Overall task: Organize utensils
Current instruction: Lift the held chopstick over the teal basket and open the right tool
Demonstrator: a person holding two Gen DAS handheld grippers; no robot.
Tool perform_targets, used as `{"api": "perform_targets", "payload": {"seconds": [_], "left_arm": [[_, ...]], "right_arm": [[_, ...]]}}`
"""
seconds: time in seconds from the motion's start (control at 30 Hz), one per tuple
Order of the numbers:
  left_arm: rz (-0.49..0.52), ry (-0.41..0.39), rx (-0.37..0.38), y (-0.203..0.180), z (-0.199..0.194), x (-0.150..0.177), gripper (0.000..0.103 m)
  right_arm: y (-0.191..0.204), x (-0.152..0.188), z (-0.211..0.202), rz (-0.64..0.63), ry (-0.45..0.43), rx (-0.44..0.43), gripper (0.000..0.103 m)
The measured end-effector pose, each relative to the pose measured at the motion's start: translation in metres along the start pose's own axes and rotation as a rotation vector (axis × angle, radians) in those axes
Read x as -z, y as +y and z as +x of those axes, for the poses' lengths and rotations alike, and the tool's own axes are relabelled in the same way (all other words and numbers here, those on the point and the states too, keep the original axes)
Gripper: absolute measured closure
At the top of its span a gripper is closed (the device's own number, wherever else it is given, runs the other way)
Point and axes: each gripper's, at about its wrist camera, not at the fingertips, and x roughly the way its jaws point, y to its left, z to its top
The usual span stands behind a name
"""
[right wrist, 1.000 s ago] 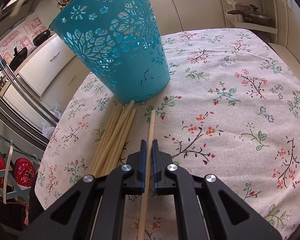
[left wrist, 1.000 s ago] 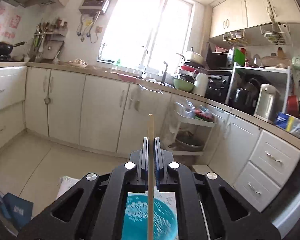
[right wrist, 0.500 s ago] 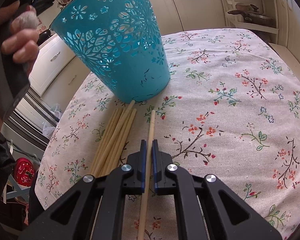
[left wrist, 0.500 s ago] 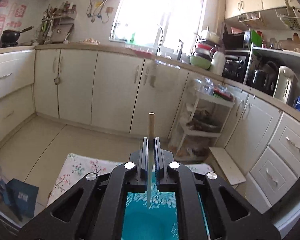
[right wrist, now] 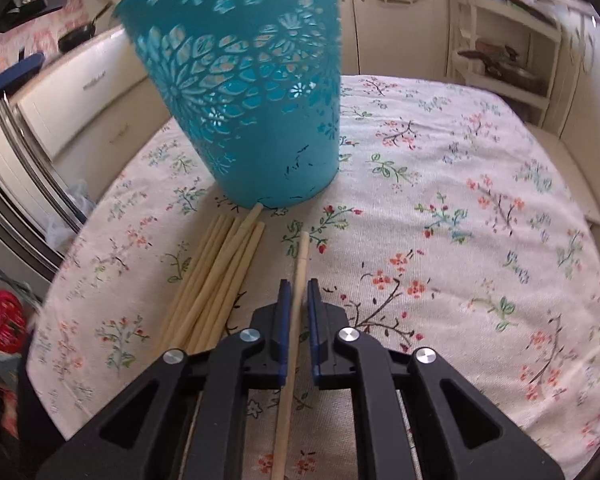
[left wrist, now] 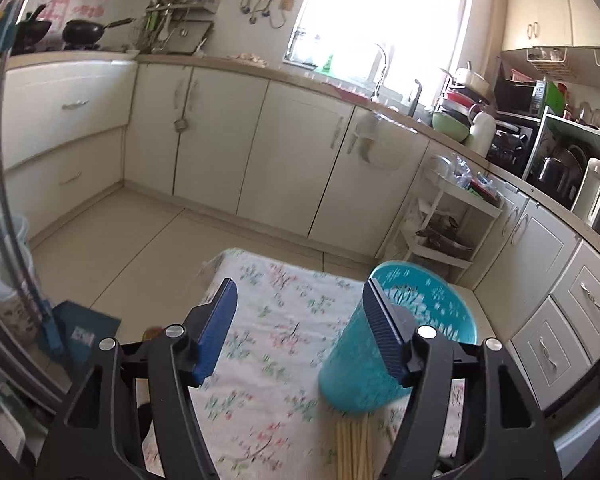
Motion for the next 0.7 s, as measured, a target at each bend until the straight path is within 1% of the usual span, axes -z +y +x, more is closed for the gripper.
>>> {"api": "perform_targets", "payload": {"seconds": [0.07, 0.1, 0.13, 0.17, 0.2, 0.23, 0.27, 0.37, 0.4, 0.47, 0.5, 0.57, 0.63, 0.7], "left_arm": [[-0.012, 0.029, -0.007, 0.011, -0.008, 0.013, 0.039], [-0.016, 0.040, -0.008, 0.015, -0.010, 0.018, 0.038], [-0.020, 0.055, -0.010, 0.021, -0.014, 0.026, 0.037], [-0.020, 0.065, -0.013, 0.025, -0.016, 0.033, 0.035], [-0.018, 0.076, -0.020, 0.029, -0.018, 0.041, 0.034], [-0.015, 0.099, -0.027, 0.034, -0.018, 0.051, 0.033], [-0.018, 0.122, -0.029, 0.037, -0.017, 0.058, 0.033], [-0.051, 0.192, -0.024, 0.047, -0.012, 0.079, 0.033], [-0.056, 0.200, -0.022, 0.048, -0.012, 0.082, 0.033], [-0.055, 0.205, -0.010, 0.044, -0.015, 0.086, 0.033], [-0.050, 0.203, -0.005, 0.043, -0.018, 0.087, 0.033], [-0.039, 0.197, 0.006, 0.039, -0.023, 0.086, 0.033], [-0.042, 0.194, 0.014, 0.039, -0.027, 0.083, 0.033], [-0.056, 0.192, 0.015, 0.042, -0.030, 0.083, 0.033]], "right_arm": [[-0.014, 0.000, -0.007, 0.064, 0.002, -0.029, 0.097], [-0.025, 0.001, -0.019, 0.117, -0.024, -0.048, 0.097], [-0.036, 0.000, -0.036, 0.173, -0.064, -0.092, 0.097], [-0.045, -0.002, -0.056, 0.223, -0.114, -0.149, 0.097], [-0.049, -0.005, -0.071, 0.245, -0.152, -0.179, 0.097], [-0.053, -0.012, -0.091, 0.263, -0.213, -0.213, 0.097], [-0.054, -0.022, -0.111, 0.271, -0.277, -0.251, 0.097], [-0.050, -0.055, -0.145, 0.278, -0.415, -0.315, 0.097], [-0.045, -0.074, -0.156, 0.277, -0.483, -0.347, 0.097], [-0.035, -0.103, -0.163, 0.264, -0.564, -0.367, 0.097], [-0.032, -0.113, -0.163, 0.257, -0.592, -0.367, 0.097], [-0.023, -0.143, -0.156, 0.256, -0.656, -0.351, 0.097], [-0.024, -0.164, -0.145, 0.276, -0.690, -0.324, 0.097], [-0.021, -0.176, -0.134, 0.287, -0.712, -0.287, 0.097]]}}
